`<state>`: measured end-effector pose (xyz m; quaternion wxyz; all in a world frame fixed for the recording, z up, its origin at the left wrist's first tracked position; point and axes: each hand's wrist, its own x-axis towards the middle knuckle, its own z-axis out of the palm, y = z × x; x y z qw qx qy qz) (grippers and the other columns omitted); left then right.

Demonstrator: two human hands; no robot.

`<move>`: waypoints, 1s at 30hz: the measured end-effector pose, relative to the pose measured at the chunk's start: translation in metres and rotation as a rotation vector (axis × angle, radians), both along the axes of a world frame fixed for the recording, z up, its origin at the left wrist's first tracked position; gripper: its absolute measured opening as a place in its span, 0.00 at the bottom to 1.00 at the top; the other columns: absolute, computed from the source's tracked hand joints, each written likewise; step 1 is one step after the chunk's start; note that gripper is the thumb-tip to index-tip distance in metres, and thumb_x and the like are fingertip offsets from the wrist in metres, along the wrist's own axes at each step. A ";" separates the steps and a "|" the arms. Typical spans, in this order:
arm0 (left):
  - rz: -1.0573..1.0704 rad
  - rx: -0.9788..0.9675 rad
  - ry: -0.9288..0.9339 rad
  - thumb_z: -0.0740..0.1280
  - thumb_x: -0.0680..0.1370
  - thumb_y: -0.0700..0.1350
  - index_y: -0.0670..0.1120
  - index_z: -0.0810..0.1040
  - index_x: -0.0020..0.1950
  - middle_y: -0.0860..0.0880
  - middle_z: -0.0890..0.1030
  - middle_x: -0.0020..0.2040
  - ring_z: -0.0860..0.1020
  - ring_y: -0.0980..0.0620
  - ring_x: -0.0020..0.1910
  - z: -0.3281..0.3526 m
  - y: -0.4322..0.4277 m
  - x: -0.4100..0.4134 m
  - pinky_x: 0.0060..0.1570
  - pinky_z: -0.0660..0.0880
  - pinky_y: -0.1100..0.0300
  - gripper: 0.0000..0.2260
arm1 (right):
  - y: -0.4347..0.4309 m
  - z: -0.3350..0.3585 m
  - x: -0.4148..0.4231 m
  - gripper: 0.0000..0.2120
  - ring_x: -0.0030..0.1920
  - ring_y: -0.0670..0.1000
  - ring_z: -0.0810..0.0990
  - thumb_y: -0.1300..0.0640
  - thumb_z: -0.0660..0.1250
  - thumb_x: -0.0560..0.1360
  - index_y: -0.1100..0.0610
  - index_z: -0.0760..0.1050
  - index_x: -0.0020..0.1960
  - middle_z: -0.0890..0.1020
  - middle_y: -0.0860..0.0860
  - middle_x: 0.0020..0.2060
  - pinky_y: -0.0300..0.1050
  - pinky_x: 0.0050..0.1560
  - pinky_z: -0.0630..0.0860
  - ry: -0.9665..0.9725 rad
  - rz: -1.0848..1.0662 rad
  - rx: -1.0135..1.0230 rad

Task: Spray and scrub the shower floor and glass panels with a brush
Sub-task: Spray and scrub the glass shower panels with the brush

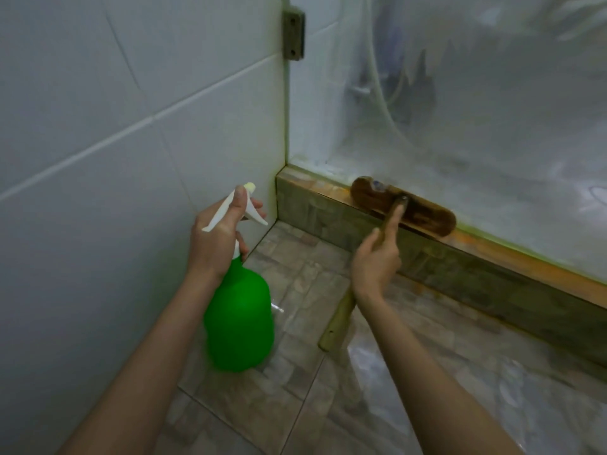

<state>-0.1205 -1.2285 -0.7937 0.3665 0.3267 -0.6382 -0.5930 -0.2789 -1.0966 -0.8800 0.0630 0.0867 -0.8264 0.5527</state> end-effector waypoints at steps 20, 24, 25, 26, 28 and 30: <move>-0.073 -0.006 -0.014 0.61 0.78 0.62 0.56 0.85 0.42 0.51 0.87 0.47 0.75 0.43 0.30 0.010 0.034 -0.043 0.29 0.71 0.57 0.17 | 0.034 0.098 -0.075 0.31 0.40 0.57 0.78 0.53 0.56 0.81 0.41 0.44 0.78 0.78 0.56 0.43 0.48 0.37 0.75 0.392 0.641 0.873; -0.068 0.000 -0.017 0.61 0.77 0.64 0.57 0.85 0.41 0.50 0.87 0.47 0.77 0.40 0.35 0.010 0.030 -0.043 0.29 0.71 0.57 0.17 | 0.103 0.096 -0.072 0.32 0.31 0.53 0.74 0.54 0.53 0.83 0.34 0.37 0.75 0.73 0.53 0.37 0.47 0.30 0.75 0.467 0.429 1.144; -0.073 0.000 -0.021 0.61 0.77 0.64 0.57 0.86 0.41 0.50 0.87 0.47 0.78 0.39 0.36 0.009 0.029 -0.042 0.30 0.71 0.57 0.17 | 0.111 0.093 -0.064 0.36 0.28 0.52 0.72 0.57 0.54 0.82 0.35 0.33 0.74 0.72 0.53 0.36 0.47 0.28 0.72 0.471 0.365 1.203; -0.076 0.002 -0.026 0.61 0.76 0.64 0.57 0.86 0.41 0.50 0.87 0.47 0.78 0.39 0.36 0.008 0.029 -0.042 0.30 0.71 0.57 0.18 | 0.112 0.090 -0.056 0.39 0.27 0.52 0.69 0.61 0.55 0.81 0.35 0.32 0.74 0.71 0.53 0.36 0.46 0.27 0.70 0.466 0.331 1.228; -0.075 0.003 -0.035 0.61 0.77 0.64 0.55 0.86 0.42 0.49 0.87 0.48 0.77 0.42 0.32 0.006 0.030 -0.043 0.30 0.71 0.57 0.18 | 0.087 0.091 -0.049 0.43 0.24 0.51 0.65 0.65 0.56 0.79 0.35 0.31 0.74 0.70 0.53 0.35 0.47 0.27 0.68 0.482 0.359 1.181; -0.074 -0.008 -0.051 0.61 0.78 0.62 0.54 0.85 0.44 0.49 0.87 0.49 0.77 0.44 0.32 0.004 0.034 -0.045 0.29 0.71 0.58 0.17 | 0.041 0.096 -0.047 0.44 0.23 0.50 0.64 0.68 0.56 0.79 0.34 0.32 0.74 0.70 0.53 0.32 0.47 0.25 0.67 0.560 0.458 1.083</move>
